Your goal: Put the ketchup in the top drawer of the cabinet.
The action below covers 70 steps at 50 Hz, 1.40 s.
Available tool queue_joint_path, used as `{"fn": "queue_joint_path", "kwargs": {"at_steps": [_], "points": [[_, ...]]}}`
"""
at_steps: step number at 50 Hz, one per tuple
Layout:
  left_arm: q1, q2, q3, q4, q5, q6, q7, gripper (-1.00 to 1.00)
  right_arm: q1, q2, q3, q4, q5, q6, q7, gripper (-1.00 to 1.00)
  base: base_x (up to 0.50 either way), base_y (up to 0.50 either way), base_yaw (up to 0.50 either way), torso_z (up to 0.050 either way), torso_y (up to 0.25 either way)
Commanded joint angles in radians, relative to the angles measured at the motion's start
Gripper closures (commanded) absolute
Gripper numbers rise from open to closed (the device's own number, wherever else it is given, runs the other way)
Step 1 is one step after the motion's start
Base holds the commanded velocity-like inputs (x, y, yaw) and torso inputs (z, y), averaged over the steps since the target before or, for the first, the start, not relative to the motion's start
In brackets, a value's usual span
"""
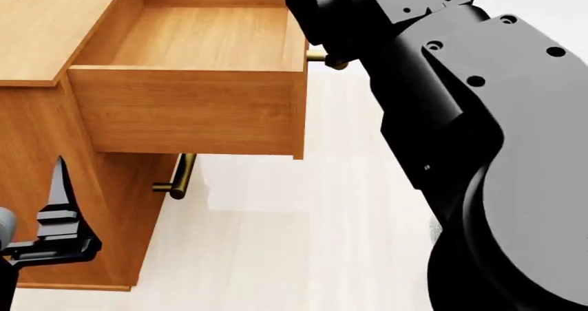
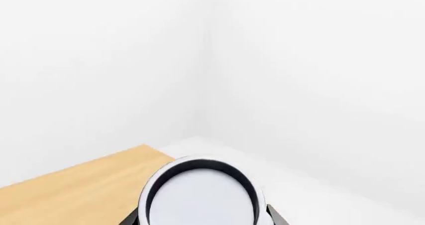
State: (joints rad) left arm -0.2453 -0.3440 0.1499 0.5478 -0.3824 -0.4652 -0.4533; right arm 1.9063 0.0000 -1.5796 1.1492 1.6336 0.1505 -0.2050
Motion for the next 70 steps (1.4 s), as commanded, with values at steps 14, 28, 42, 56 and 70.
{"fn": "queue_joint_path", "kwargs": {"at_steps": [14, 28, 42, 56, 70], "points": [[-0.004, -0.003, 0.009, -0.002, -0.005, -0.002, -0.008, -1.0, 0.01, 0.0, 0.008, -0.002, -0.061, 0.197, -0.06, 1.0, 0.0, 0.0, 0.0, 0.0, 0.0], [0.003, -0.008, 0.009, 0.004, -0.008, 0.003, -0.012, -1.0, -0.01, 0.0, 0.012, -0.014, -0.083, 0.223, -0.08, 1.0, 0.0, 0.0, 0.0, 0.0, 0.0], [-0.001, -0.009, 0.014, -0.001, -0.01, 0.006, -0.015, -1.0, -0.055, 0.0, 0.01, 0.008, -0.057, 0.191, -0.079, 1.0, 0.0, 0.0, 0.0, 0.0, 0.001], [0.002, -0.01, 0.014, -0.015, -0.011, 0.018, -0.015, -1.0, -0.112, 0.0, 0.007, 0.014, -0.054, 0.174, -0.083, 1.0, 0.0, 0.0, 0.0, 0.0, 0.0], [0.008, -0.012, 0.013, -0.022, -0.013, 0.03, -0.017, -1.0, -0.143, 0.0, 0.01, 0.008, -0.066, 0.164, -0.087, 1.0, 0.0, 0.0, 0.0, 0.0, 0.0]]}}
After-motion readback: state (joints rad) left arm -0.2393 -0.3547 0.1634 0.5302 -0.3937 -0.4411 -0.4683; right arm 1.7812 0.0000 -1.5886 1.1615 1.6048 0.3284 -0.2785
